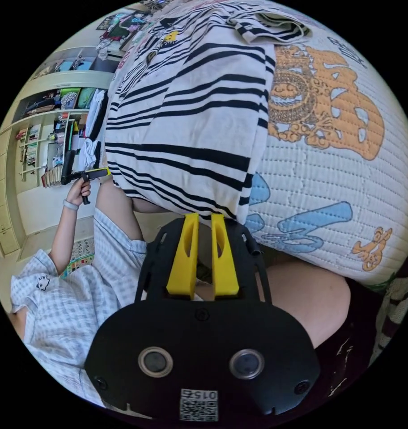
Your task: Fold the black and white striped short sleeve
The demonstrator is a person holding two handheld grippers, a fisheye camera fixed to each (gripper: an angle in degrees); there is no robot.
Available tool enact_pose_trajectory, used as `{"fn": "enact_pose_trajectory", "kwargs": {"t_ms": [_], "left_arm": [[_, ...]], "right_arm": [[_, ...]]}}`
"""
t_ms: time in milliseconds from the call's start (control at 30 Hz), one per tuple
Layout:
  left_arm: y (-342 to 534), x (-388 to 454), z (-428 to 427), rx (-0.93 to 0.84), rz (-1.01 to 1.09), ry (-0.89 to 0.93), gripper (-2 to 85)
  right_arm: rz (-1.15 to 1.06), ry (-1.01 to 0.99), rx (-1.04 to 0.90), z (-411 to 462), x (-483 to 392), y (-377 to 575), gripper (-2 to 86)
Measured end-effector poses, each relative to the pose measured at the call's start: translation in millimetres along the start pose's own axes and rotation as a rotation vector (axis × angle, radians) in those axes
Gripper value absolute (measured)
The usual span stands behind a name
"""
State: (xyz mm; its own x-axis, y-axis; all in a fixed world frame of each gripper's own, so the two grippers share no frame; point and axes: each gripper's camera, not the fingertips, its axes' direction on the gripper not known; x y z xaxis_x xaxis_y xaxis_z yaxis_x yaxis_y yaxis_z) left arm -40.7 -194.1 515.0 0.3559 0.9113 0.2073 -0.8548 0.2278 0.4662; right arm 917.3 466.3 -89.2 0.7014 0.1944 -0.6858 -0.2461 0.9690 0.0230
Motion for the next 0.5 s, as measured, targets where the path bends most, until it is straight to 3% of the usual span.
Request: {"fn": "enact_pose_trajectory", "kwargs": {"t_ms": [267, 500], "left_arm": [[14.1, -20.3, -64.8, 0.153, 0.031, -0.052, 0.2], [-20.3, -40.2, -47.4, 0.125, -0.018, -0.039, 4.5]], "right_arm": [[-0.002, 0.169, 0.093, -66.0, -17.9, -11.5, 0.3], [0.044, 0.064, 0.060, -78.9, -16.4, -71.7, 8.8]]}}
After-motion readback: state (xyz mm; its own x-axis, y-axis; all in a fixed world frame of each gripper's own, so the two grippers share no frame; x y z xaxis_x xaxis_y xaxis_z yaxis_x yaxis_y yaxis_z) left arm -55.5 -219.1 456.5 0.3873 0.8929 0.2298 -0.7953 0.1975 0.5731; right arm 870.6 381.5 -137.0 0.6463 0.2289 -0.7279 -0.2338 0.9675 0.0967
